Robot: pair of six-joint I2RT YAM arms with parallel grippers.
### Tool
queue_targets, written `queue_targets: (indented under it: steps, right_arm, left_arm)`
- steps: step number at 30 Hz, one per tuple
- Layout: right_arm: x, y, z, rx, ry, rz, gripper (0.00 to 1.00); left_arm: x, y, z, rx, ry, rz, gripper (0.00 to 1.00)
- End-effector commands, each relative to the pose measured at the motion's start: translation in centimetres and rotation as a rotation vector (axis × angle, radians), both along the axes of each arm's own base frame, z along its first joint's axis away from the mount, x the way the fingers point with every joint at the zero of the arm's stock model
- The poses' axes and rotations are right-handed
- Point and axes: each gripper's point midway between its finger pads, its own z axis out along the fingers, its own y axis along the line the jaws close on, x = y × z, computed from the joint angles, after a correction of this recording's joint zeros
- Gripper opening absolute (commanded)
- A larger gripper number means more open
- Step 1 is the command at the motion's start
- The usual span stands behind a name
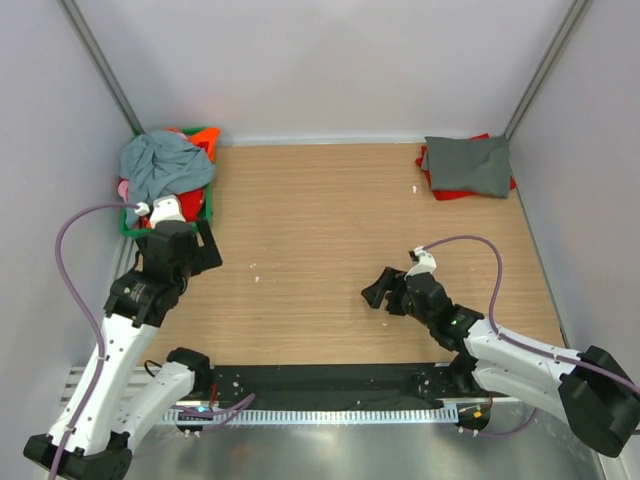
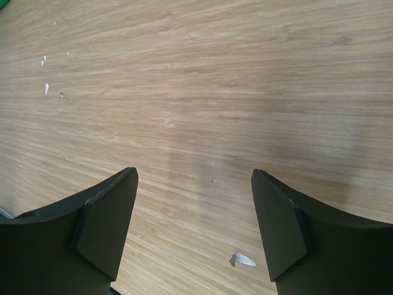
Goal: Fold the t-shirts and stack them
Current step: Reset both grippers
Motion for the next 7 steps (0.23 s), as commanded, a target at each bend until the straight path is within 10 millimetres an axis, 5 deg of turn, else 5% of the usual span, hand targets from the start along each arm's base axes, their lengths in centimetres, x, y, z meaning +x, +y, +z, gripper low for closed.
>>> queue_targets:
  steps: [1, 7]
  right_arm:
    - [1.92, 0.81, 2.68, 0.074, -0.094, -0.049, 0.81]
    - [1.60, 0.86, 3.18, 0.102, -0.126, -0.031, 0.81]
  left_arm:
    - [0.16, 0.78, 0.83, 0.014, -0.035, 0.037, 0.93]
    - [-0.08, 0.88, 0.97, 0.009, -0.044, 0.041, 0.94]
